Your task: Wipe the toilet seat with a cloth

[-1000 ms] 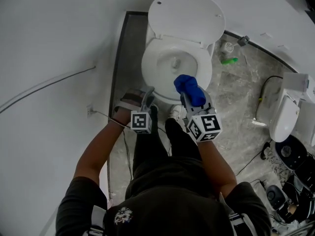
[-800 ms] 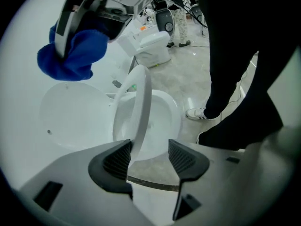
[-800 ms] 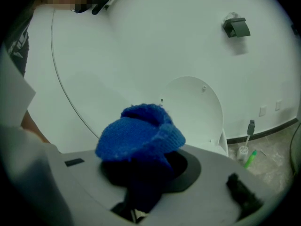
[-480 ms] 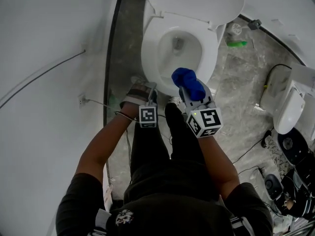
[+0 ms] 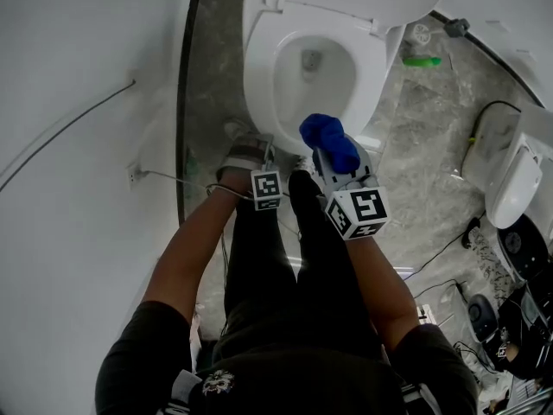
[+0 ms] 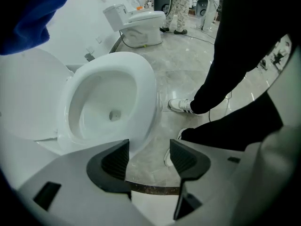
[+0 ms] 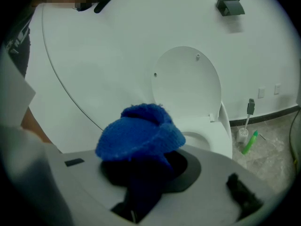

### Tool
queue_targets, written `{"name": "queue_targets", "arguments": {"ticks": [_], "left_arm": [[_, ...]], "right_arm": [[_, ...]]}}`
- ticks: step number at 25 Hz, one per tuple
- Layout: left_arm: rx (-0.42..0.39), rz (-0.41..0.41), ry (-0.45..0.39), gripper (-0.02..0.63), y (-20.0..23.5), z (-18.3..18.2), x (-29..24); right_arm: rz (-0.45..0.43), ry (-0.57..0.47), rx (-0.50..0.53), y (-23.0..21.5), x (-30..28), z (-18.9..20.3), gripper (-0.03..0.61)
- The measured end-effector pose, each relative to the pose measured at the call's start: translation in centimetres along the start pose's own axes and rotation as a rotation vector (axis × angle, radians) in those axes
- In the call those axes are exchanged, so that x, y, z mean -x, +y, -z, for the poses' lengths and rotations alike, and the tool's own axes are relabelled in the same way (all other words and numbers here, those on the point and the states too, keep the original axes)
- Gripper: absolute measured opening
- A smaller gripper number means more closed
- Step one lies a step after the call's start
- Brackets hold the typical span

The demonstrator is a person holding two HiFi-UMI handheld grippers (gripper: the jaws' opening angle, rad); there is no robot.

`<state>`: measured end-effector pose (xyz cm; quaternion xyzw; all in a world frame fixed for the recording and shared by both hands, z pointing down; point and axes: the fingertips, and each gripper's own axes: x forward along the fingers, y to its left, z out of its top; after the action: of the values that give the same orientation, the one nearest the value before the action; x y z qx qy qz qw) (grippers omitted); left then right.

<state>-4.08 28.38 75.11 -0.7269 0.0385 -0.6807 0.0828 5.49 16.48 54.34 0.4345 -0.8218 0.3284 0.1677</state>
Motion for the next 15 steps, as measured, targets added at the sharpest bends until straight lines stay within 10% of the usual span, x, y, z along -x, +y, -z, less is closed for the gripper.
{"name": "queue_targets", "arguments": {"ticks": [8,15], "left_arm": [[0.095,-0.038,-0.001,0.261,-0.1,-0.3,-1.1],[0.674,-0.118,-0.322,0.243,6.5,-2.1,6.3]], "right_arm": [[0.028,0.04,-0.003,-1.7,0.5,2.9,0.097],[0.059,0.05,0.002,-3.6,-0.6,3.4,0.097]]}}
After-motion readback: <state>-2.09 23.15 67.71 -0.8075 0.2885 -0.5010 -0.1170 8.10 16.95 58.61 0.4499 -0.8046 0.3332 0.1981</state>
